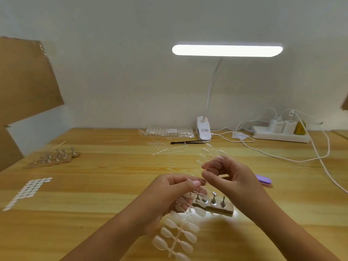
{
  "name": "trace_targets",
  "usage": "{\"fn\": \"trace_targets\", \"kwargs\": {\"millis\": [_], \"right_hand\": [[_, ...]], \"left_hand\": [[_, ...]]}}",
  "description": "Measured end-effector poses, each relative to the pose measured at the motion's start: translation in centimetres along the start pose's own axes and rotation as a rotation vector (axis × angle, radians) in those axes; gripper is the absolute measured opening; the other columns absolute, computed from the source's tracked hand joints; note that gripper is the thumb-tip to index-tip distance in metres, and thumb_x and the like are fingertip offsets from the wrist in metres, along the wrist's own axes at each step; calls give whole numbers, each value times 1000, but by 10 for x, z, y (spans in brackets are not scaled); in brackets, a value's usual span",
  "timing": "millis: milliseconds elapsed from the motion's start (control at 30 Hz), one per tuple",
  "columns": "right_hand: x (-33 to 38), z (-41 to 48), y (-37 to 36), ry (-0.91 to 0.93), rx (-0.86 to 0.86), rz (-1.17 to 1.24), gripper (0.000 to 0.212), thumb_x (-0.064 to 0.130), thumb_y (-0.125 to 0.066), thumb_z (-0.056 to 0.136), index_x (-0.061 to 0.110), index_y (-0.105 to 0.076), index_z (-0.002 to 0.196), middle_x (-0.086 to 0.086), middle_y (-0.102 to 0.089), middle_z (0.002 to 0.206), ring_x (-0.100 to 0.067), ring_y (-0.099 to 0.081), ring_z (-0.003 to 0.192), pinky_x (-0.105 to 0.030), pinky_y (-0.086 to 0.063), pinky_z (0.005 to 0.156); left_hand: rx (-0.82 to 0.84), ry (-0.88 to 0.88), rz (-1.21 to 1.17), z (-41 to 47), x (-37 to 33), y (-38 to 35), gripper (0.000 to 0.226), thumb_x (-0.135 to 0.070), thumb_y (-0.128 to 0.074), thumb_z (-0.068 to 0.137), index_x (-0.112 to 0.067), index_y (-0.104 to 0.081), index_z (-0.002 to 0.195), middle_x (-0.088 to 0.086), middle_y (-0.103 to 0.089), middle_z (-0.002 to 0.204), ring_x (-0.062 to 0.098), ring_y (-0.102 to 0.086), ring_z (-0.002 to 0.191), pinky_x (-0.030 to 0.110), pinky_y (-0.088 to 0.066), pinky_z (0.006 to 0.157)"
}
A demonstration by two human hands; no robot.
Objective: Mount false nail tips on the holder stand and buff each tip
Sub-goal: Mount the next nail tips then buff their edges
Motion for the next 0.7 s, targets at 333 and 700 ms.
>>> {"fn": "trace_targets", "kwargs": {"millis": [333, 700], "right_hand": [[2, -5, 3, -65, 15, 146, 38, 46, -57, 81, 27, -65, 113, 7, -72, 89, -6, -66, 80, -23, -57, 72], [3, -16, -12, -191, 193, 376, 35, 25, -77, 66, 17, -73, 100, -5, -70, 75, -11, -64, 61, -17, -52, 59]], "left_hand": [[-205, -151, -122, 2, -3, 10, 24, -33, -68, 83, -21, -79, 100, 1, -74, 90, 4, -54, 54, 13, -43, 47], [-396, -216, -654, 1, -4, 17, 14, -12, -64, 89, -8, -57, 101, 7, -70, 83, 19, -72, 77, 29, -60, 67]]}}
Point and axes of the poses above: each hand's wrist, its own z-axis towards the middle knuckle, its own y-axis out of the back of the hand, x = y × z, the point moved 2 cm from there along z, towards the middle knuckle
